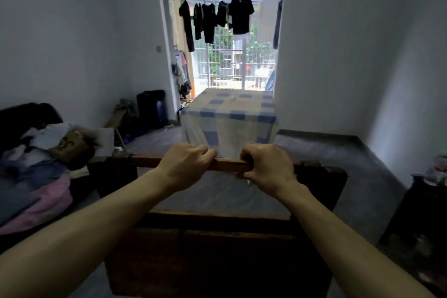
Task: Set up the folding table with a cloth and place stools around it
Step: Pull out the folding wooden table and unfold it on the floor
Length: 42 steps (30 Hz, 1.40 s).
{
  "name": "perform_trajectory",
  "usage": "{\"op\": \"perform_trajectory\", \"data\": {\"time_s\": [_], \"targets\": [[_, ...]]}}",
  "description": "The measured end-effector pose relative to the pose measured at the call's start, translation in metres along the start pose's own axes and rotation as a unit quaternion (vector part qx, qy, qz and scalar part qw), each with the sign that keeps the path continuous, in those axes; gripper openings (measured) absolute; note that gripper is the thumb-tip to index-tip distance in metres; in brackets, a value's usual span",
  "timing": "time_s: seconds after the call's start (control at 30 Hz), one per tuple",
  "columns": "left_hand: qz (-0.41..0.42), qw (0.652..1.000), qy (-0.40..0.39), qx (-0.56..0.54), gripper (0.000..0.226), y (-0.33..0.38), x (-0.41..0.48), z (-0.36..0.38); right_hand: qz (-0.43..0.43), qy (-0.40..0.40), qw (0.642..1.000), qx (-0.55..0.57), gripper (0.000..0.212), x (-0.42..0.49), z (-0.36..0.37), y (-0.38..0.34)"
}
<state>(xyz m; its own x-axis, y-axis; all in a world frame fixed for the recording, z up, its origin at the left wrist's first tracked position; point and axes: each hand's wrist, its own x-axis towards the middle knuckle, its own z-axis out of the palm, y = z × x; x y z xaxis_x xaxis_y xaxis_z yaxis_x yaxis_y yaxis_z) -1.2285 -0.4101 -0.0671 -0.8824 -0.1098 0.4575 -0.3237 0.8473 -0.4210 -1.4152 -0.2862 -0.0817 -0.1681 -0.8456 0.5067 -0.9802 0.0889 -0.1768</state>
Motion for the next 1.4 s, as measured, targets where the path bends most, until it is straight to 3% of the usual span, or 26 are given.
{"op": "perform_trajectory", "data": {"time_s": [0.23,0.37,0.93,1.13,1.27,1.4], "targets": [[-0.129,0.988,-0.074,0.042,0.005,-0.077,-0.019,0.061,-0.141,-0.053,0.987,0.059,0.031,0.124,0.094,-0.005],[-0.193,0.973,-0.113,0.065,0.011,-0.122,-0.039,0.088,-0.218,-0.078,0.971,0.063,0.030,0.189,0.140,-0.028],[-0.325,0.920,-0.201,0.085,0.009,-0.344,-0.131,0.211,-0.328,-0.161,0.920,0.142,0.026,0.406,0.365,-0.156],[-0.406,0.867,-0.274,0.089,0.019,-0.397,-0.143,0.240,-0.370,-0.181,0.891,0.191,0.017,0.466,0.421,-0.186],[-0.500,0.789,-0.344,0.099,0.017,-0.424,-0.150,0.267,-0.415,-0.187,0.870,0.191,0.022,0.503,0.465,-0.202],[-0.563,0.755,-0.326,0.080,0.020,-0.441,-0.163,0.293,-0.437,-0.181,0.855,0.213,0.026,0.529,0.507,-0.218]]}}
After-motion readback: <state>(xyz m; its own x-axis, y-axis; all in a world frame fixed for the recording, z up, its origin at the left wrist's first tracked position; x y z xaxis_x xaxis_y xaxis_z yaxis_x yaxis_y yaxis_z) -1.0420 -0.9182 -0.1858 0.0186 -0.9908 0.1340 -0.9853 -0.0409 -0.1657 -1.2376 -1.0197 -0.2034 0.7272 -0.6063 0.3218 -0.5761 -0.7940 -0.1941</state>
